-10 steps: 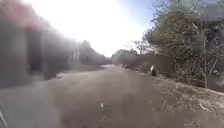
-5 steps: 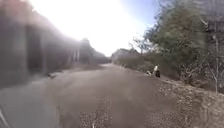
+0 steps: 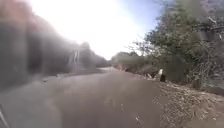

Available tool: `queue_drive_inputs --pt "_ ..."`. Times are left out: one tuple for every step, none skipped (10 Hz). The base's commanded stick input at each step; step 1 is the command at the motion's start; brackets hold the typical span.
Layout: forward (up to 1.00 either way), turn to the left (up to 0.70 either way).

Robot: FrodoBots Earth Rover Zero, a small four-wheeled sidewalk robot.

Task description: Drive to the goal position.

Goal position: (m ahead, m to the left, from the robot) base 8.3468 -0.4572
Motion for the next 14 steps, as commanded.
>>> queue_drive_inputs --pt "1.00 0.00" --pt "1.00 0.00" --pt "1.00 0.00" --pt "1.00 0.00" --pt "1.00 0.00" --pt "1.00 0.00" --pt "1.00 0.00" --pt "1.00 0.00" --pt "1.00 0.00" --pt "1.00 0.00" --pt "1.00 0.00" --pt "1.00 0.00" --pt "1.00 0.00" --pt "1.00 0.00"
